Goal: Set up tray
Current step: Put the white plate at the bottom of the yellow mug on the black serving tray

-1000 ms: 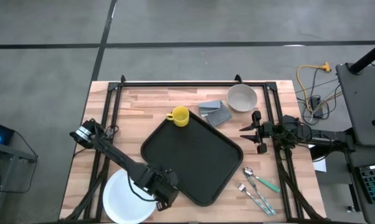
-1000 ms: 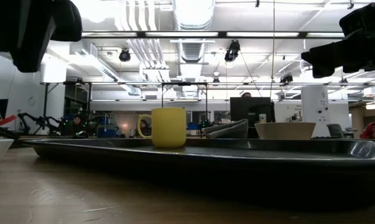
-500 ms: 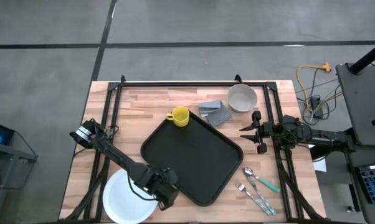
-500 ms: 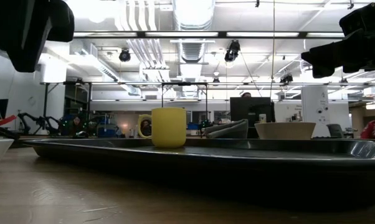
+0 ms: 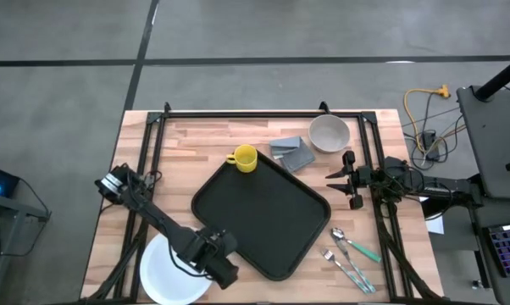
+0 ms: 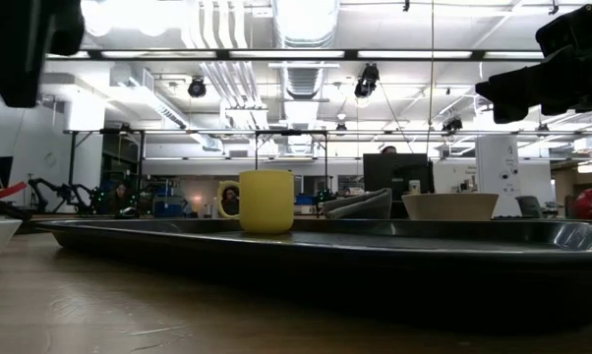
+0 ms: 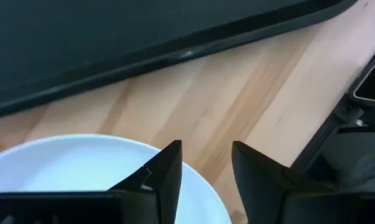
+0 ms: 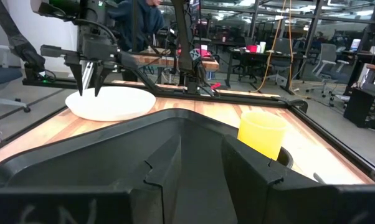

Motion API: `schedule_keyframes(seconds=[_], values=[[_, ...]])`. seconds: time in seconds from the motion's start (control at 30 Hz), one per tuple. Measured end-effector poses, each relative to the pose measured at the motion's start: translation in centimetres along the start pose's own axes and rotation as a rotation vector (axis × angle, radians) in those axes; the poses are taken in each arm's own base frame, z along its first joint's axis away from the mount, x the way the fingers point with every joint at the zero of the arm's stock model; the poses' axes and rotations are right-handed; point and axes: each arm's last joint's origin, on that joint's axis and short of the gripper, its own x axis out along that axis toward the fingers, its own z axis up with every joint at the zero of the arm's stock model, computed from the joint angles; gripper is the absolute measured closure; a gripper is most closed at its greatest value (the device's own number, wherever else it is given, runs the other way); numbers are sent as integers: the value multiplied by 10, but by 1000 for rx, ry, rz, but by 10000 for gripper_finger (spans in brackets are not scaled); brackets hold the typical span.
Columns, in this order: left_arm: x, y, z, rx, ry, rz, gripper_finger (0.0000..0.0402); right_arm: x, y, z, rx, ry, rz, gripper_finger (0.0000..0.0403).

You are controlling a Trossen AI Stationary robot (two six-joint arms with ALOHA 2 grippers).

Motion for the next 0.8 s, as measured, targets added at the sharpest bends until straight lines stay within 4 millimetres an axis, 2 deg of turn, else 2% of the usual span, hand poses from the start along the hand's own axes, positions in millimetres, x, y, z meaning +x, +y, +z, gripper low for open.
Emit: schedule_keyframes(seconds=[0.6,0.8], values=[[-4,-12,-32,-119,-117,-32,277,0,0,0,0,0,0,296],[-4,-17,-34,-137,-131,-70,277,0,0,0,0,0,0,296]])
